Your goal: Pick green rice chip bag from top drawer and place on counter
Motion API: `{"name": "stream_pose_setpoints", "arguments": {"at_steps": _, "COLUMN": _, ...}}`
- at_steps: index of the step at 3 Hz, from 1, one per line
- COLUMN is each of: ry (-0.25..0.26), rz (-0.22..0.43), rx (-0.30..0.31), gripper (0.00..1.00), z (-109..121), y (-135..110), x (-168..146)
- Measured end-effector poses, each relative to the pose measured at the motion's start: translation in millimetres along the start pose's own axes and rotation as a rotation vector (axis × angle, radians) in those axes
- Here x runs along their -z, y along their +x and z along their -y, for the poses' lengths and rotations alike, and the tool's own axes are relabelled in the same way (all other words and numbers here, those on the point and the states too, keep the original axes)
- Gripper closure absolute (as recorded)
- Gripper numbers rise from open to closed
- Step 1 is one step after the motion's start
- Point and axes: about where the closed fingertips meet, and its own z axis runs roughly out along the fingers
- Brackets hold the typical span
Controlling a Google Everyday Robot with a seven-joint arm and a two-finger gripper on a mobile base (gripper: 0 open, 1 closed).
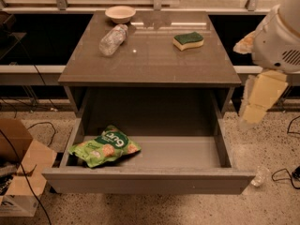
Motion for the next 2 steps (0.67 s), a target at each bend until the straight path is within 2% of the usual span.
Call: {"name": "stream_pose_setpoints", "arguments": {"at_steps": 2, "ry": -0.082, "rz": 0.155, "rx": 0.123, "gripper": 0.00, "z": -9.1, "y": -64.3, "x": -49.2}}
